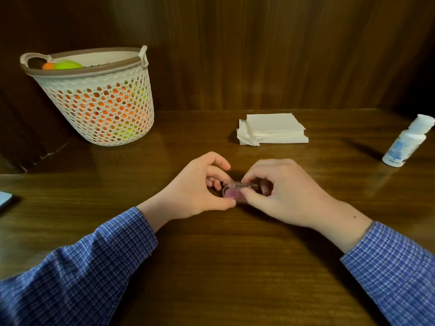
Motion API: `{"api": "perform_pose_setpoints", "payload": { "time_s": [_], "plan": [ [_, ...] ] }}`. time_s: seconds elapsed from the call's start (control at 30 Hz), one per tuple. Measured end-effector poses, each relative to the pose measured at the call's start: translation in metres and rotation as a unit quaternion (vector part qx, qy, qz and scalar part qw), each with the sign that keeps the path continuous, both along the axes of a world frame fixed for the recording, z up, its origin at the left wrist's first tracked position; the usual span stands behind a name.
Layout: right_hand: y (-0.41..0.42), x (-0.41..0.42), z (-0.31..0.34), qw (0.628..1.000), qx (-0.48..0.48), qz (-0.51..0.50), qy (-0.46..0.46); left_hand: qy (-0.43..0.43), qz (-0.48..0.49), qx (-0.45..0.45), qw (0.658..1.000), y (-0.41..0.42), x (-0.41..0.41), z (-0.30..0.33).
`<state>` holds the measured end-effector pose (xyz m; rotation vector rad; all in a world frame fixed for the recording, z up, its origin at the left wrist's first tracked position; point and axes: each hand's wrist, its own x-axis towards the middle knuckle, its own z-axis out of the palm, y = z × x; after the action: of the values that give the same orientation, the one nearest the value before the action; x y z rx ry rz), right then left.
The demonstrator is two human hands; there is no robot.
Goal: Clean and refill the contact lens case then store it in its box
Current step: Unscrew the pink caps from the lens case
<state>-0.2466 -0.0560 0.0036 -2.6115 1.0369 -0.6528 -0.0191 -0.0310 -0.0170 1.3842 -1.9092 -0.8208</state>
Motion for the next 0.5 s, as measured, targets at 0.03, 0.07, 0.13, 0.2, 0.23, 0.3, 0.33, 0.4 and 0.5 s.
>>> {"api": "perform_pose_setpoints", "payload": {
  "time_s": [0.03,0.07,0.13,0.2,0.23,0.3,0.33,0.4,0.5],
  "plan": [
    [-0.002,-0.001,-0.001,0.999,0.019,-0.009,-0.025,-0.004,-0.002,0.002,1.0,0.0,0.0,0.001],
    [-0.004,0.0,-0.003,0.998,0.036,-0.02,-0.052,-0.005,-0.002,0.005,1.0,0.0,0.0,0.001],
    [-0.009,0.001,-0.008,0.991,0.072,-0.043,-0.103,-0.004,-0.005,0.011,1.0,0.0,0.0,0.001],
    [-0.014,0.002,-0.011,0.981,0.113,-0.073,-0.141,-0.005,-0.005,0.014,1.0,0.0,0.0,0.002],
    [-0.016,0.002,-0.012,0.975,0.129,-0.086,-0.157,-0.005,-0.004,0.014,1.0,0.0,-0.001,0.002],
    [-0.018,0.004,-0.013,0.967,0.15,-0.101,-0.182,-0.003,-0.005,0.016,1.0,0.0,-0.001,0.002],
    [-0.018,0.004,-0.013,0.964,0.156,-0.105,-0.187,-0.002,-0.004,0.018,1.0,0.0,-0.001,0.002],
    [-0.018,0.005,-0.012,0.962,0.161,-0.109,-0.189,0.0,0.0,0.019,1.0,0.0,0.0,0.001],
    [-0.014,0.004,-0.011,0.966,0.132,-0.12,-0.185,0.006,0.02,0.012,1.0,-0.001,0.0,-0.002]
  ]
}}
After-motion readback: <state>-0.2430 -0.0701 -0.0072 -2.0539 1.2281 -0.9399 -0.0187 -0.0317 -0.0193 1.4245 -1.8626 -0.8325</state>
